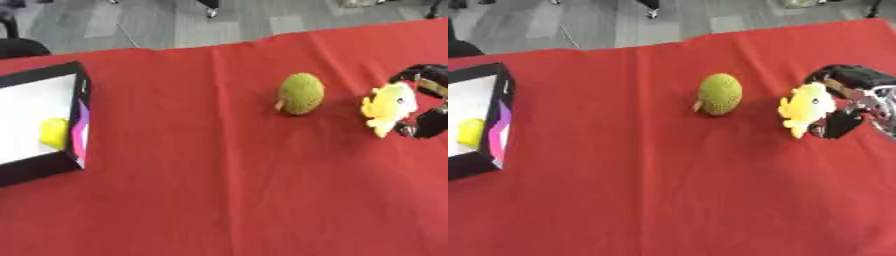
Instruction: Pick up the objects with one hand, pass them to the other hand, and then place them into the box on the other side of the table.
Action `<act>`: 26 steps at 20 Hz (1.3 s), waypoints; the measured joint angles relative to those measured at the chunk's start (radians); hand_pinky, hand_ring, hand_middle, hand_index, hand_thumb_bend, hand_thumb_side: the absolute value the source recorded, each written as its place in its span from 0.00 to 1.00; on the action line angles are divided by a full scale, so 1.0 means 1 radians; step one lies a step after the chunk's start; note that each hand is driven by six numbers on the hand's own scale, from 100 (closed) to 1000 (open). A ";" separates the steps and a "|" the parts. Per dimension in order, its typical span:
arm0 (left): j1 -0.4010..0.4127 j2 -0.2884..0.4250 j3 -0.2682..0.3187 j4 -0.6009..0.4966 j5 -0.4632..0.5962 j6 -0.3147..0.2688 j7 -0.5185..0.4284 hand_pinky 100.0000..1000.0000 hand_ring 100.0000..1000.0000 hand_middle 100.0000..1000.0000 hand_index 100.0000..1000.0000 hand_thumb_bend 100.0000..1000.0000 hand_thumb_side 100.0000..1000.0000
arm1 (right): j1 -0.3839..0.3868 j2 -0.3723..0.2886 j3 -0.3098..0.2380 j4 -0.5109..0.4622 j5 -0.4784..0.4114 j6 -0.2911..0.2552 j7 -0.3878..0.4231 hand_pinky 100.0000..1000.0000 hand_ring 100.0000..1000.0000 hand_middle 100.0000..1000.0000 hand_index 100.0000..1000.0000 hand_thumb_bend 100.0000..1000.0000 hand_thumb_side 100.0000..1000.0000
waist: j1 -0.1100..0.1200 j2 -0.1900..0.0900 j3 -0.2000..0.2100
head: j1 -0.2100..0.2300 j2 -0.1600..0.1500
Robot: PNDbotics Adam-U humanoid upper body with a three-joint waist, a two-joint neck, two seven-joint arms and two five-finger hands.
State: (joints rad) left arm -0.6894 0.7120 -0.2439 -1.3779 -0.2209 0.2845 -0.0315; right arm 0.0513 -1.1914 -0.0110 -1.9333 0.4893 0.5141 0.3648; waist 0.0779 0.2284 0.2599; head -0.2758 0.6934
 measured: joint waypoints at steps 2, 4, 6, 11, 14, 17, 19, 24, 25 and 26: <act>0.000 0.000 0.000 -0.001 0.000 0.000 0.000 0.81 0.68 0.62 0.75 0.00 0.45 | 0.002 0.004 -0.001 0.005 0.003 -0.001 -0.015 1.00 0.95 0.92 0.91 0.31 0.00 | 0.001 0.003 0.002 | -0.001 -0.001; 0.000 -0.001 0.000 -0.003 0.000 0.000 0.000 0.81 0.68 0.62 0.74 0.00 0.45 | 0.003 0.008 -0.006 0.013 0.008 -0.001 -0.034 1.00 0.95 0.92 0.91 0.30 0.00 | 0.001 0.008 0.008 | -0.002 -0.006; 0.000 -0.001 0.000 -0.005 0.000 0.001 0.001 0.81 0.68 0.62 0.74 0.00 0.45 | 0.006 0.009 -0.011 0.025 0.015 0.005 -0.050 1.00 0.95 0.92 0.91 0.29 0.00 | 0.005 0.015 0.013 | -0.006 -0.014; 0.000 -0.001 0.000 -0.006 0.000 0.003 0.002 0.81 0.68 0.62 0.74 0.00 0.45 | 0.011 0.017 -0.022 0.068 0.043 0.033 -0.071 1.00 0.94 0.90 0.90 0.29 0.00 | 0.009 0.022 0.018 | -0.014 -0.029; 0.000 -0.001 0.000 -0.006 0.000 0.003 0.003 0.81 0.68 0.62 0.74 0.00 0.45 | 0.011 0.023 -0.025 0.081 0.058 0.039 -0.076 1.00 0.94 0.89 0.90 0.29 0.00 | 0.009 0.022 0.018 | -0.021 -0.035; 0.000 -0.002 -0.001 -0.006 0.000 0.003 0.003 0.81 0.68 0.62 0.74 0.00 0.45 | 0.011 0.025 -0.025 0.085 0.070 0.042 -0.081 1.00 0.93 0.89 0.89 0.28 0.00 | 0.013 0.024 0.022 | -0.027 -0.041; 0.000 -0.002 -0.004 -0.006 0.000 0.002 0.002 0.81 0.68 0.62 0.74 0.00 0.44 | 0.011 0.025 -0.025 0.087 0.079 0.044 -0.082 1.00 0.92 0.89 0.89 0.29 0.00 | 0.015 0.025 0.025 | -0.030 -0.046; 0.000 -0.002 -0.007 -0.006 -0.001 0.000 -0.001 0.81 0.68 0.62 0.74 0.00 0.45 | 0.011 0.027 -0.024 0.098 0.100 0.053 -0.087 1.00 0.89 0.83 0.87 0.28 0.00 | 0.015 0.026 0.028 | -0.036 -0.046; 0.000 -0.002 -0.007 -0.006 -0.001 -0.001 -0.001 0.81 0.68 0.62 0.74 0.00 0.44 | 0.011 0.029 -0.024 0.100 0.101 0.054 -0.089 1.00 0.88 0.80 0.85 0.27 0.00 | 0.015 0.026 0.029 | -0.036 -0.046; 0.000 -0.002 -0.007 -0.006 -0.001 -0.002 -0.002 0.81 0.69 0.62 0.74 0.00 0.44 | 0.011 0.033 -0.024 0.101 0.100 0.053 -0.093 1.00 0.87 0.78 0.84 0.27 0.00 | 0.015 0.026 0.029 | -0.036 -0.046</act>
State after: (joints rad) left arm -0.6895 0.7102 -0.2513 -1.3836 -0.2222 0.2827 -0.0338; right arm 0.0620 -1.1586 -0.0345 -1.8328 0.5898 0.5670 0.2717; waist 0.0929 0.2545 0.2886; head -0.3113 0.6473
